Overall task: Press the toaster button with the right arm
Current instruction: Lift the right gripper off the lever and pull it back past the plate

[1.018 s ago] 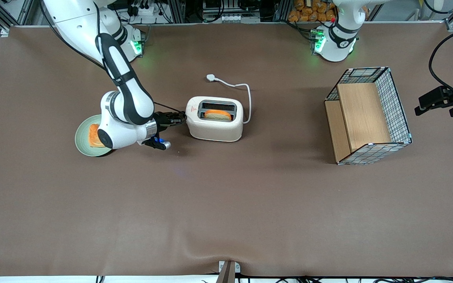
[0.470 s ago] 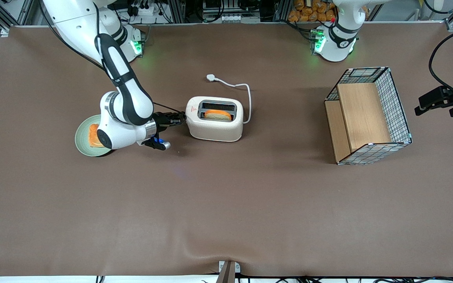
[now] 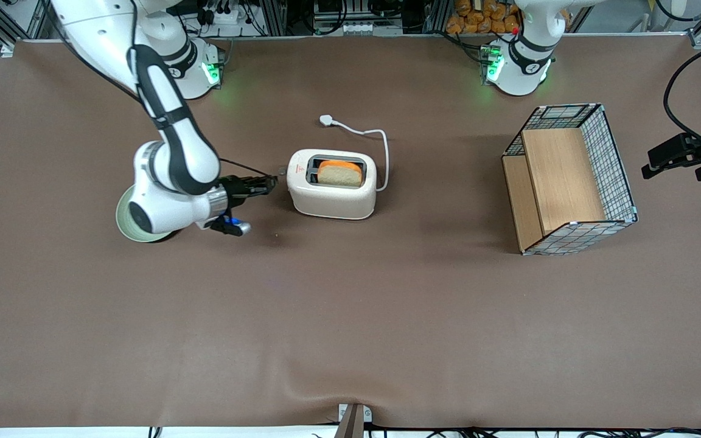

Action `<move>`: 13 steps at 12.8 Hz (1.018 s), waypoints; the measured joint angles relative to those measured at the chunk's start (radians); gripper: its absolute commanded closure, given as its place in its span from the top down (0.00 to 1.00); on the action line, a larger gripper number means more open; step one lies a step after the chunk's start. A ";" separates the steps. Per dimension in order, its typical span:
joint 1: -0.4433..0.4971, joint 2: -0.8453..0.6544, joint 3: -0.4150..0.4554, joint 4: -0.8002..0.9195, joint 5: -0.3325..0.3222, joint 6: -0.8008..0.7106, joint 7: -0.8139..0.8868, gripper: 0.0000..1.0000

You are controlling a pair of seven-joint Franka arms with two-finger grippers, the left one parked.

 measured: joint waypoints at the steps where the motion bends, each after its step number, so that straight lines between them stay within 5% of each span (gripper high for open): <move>1: -0.028 -0.004 -0.001 0.017 -0.024 -0.023 0.000 1.00; 13: -0.167 -0.123 -0.003 0.166 -0.371 -0.042 -0.022 1.00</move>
